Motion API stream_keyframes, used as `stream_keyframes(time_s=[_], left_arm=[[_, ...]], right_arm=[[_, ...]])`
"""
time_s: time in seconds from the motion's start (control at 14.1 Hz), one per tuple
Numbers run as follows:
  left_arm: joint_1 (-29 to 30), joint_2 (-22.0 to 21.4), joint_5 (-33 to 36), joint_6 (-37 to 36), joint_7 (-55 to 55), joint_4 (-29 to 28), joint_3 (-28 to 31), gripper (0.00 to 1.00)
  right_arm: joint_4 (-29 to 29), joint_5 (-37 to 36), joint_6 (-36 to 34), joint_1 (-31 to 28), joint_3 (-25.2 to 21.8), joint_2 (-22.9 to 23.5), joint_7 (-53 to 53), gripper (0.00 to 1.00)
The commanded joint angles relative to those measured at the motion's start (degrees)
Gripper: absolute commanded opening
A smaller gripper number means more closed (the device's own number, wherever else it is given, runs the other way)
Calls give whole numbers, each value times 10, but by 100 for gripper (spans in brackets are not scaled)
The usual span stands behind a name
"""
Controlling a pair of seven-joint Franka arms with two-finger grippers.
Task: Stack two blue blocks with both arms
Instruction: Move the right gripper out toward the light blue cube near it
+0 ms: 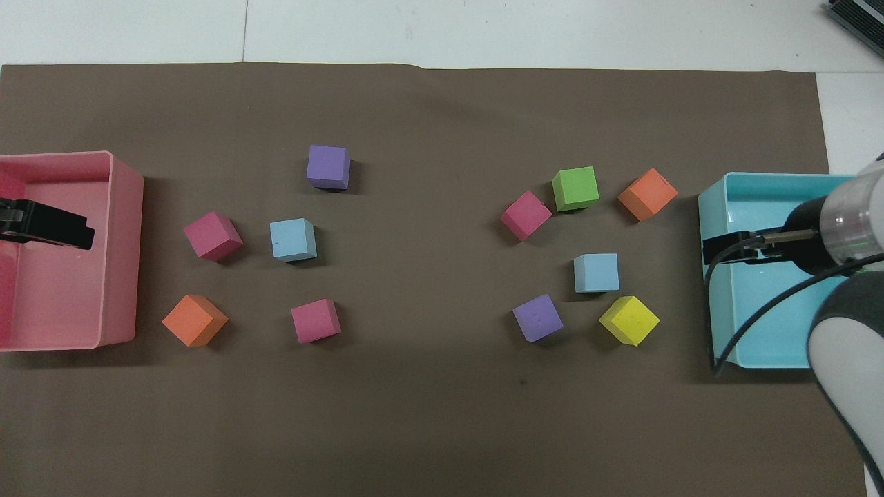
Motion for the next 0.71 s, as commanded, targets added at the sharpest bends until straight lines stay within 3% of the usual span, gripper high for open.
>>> stream_keyframes(time_s=[0.0,0.64], left_arm=[[0,-17,10,7,4,-22,-1,100],[-2,-17,10,6,6,-23,-1,100]], right_arm=[[-25,12,46,4,0,28,10,100],[-146,48,223,30,0,67,56,100]])
